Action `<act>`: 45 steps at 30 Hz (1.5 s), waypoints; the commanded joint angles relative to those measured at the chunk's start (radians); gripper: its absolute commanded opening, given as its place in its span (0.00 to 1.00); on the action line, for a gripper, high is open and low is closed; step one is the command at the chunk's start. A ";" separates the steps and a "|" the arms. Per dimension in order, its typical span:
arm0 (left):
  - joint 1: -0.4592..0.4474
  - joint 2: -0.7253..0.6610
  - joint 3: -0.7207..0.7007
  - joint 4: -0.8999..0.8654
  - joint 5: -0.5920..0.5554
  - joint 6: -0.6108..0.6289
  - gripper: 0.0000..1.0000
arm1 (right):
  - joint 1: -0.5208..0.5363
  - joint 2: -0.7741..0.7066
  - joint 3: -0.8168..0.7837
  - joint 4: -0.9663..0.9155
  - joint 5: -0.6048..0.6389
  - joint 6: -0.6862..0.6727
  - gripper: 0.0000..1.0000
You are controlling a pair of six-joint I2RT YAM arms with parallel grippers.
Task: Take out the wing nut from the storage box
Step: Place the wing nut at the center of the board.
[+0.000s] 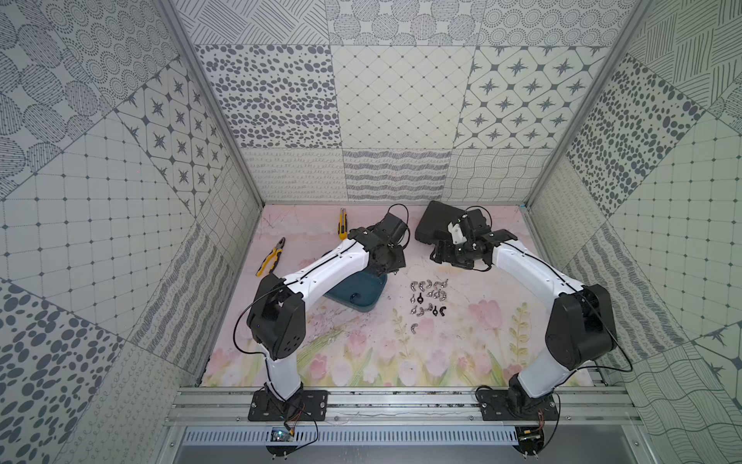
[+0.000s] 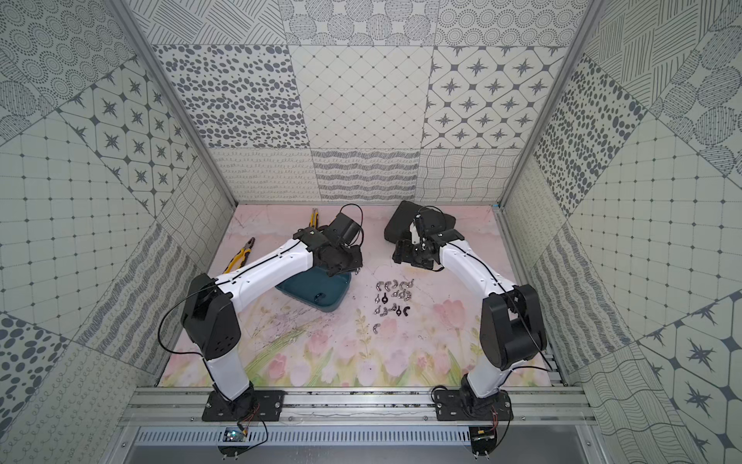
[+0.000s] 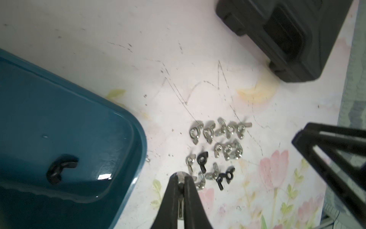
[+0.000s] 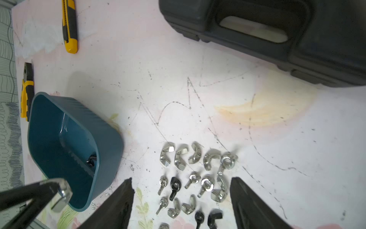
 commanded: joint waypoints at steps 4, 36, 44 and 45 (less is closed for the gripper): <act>-0.196 0.039 -0.044 -0.059 0.046 0.052 0.00 | -0.079 -0.131 -0.080 0.034 0.019 -0.001 0.97; -0.281 0.256 -0.060 0.075 0.009 -0.059 0.09 | -0.119 -0.139 -0.099 0.033 -0.001 -0.016 0.97; -0.256 0.183 -0.072 0.104 0.030 -0.072 0.27 | -0.114 -0.137 -0.086 0.015 -0.012 -0.040 0.97; -0.251 0.166 -0.071 0.103 0.031 -0.071 0.27 | -0.112 -0.134 -0.083 0.010 -0.013 -0.044 0.97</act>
